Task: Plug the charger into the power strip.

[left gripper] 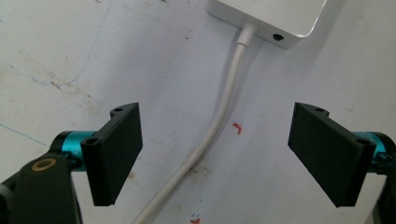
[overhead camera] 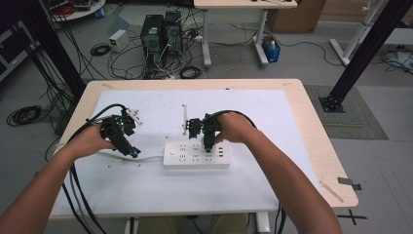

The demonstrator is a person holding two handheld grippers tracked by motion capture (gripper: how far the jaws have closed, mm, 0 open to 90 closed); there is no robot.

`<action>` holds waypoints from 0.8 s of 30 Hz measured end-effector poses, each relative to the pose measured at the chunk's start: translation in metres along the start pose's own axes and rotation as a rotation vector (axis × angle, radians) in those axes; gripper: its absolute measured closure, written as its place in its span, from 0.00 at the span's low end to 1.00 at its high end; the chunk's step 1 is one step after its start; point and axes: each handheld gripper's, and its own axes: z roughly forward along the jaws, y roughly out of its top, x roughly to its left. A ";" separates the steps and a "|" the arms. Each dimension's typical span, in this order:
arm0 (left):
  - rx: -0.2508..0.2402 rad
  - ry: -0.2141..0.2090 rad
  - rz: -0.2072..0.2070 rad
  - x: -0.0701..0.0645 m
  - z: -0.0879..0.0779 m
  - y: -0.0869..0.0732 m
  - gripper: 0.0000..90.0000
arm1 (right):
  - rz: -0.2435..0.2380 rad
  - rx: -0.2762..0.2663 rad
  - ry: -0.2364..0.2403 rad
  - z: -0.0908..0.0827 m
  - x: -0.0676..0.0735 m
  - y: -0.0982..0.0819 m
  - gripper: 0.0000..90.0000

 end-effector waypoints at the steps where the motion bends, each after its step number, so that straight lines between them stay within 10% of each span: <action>1: -0.008 -0.001 -0.007 -0.001 0.001 0.000 0.20 | 0.007 0.007 0.004 0.000 -0.001 0.003 0.70; 10: -0.015 -0.011 -0.004 0.000 0.002 -0.001 0.20 | 0.042 0.013 0.051 0.005 -0.008 0.004 0.70; 20: -0.018 -0.020 -0.020 0.002 0.006 -0.002 0.20 | -0.066 0.061 -0.062 0.012 0.010 0.005 0.70; 24: -0.009 -0.026 -0.020 0.003 0.008 -0.003 0.20 | -0.039 0.033 -0.001 0.013 0.000 0.005 0.70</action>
